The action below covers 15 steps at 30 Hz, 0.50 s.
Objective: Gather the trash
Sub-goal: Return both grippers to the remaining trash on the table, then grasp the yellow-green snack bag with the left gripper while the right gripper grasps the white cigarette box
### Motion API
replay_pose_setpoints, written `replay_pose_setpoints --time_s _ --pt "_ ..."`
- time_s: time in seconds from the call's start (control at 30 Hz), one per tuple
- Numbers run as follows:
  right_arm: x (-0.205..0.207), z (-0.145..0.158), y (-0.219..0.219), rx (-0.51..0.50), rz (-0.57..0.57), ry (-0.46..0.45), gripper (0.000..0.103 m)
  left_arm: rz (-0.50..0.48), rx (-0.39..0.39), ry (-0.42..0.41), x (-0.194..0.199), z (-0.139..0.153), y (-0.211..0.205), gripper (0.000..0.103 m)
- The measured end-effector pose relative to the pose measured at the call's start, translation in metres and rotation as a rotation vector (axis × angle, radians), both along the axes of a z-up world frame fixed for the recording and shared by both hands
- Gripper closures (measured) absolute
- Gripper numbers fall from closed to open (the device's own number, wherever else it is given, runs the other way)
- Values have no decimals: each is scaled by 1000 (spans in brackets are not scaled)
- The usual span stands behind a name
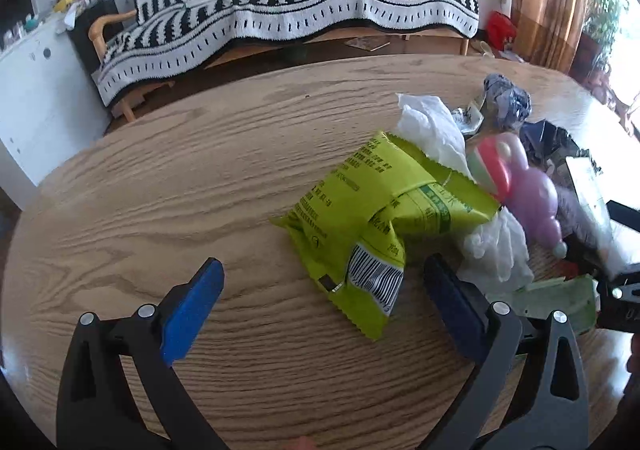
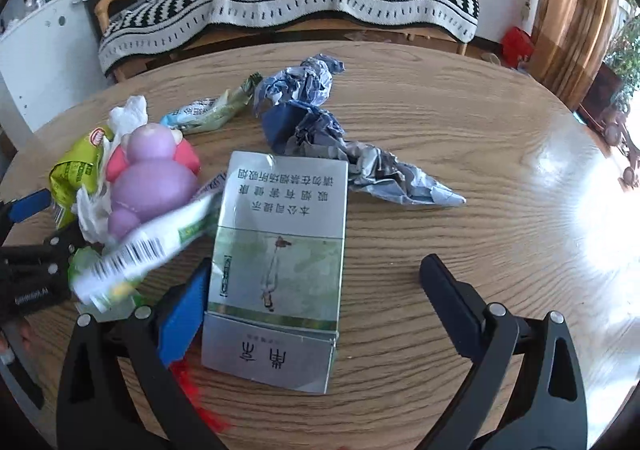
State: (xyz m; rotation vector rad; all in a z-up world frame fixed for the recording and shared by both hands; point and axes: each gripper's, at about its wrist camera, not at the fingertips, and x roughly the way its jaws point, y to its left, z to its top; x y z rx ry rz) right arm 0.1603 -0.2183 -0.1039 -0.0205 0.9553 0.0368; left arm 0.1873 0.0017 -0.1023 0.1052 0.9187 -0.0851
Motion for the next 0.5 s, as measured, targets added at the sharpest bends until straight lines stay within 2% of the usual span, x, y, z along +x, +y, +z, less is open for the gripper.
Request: replay_pose_setpoints --time_s 0.03,0.07,0.5 --pt "-1 0 -4 1 0 -4 7 -2 -38 16 3 -2 3 6" --pt "-2 -1 -7 1 -2 -7 7 1 -41 16 4 -2 4 6" --pt "-5 -1 -15 9 35 -12 5 -2 -39 18 14 -1 -1 6"
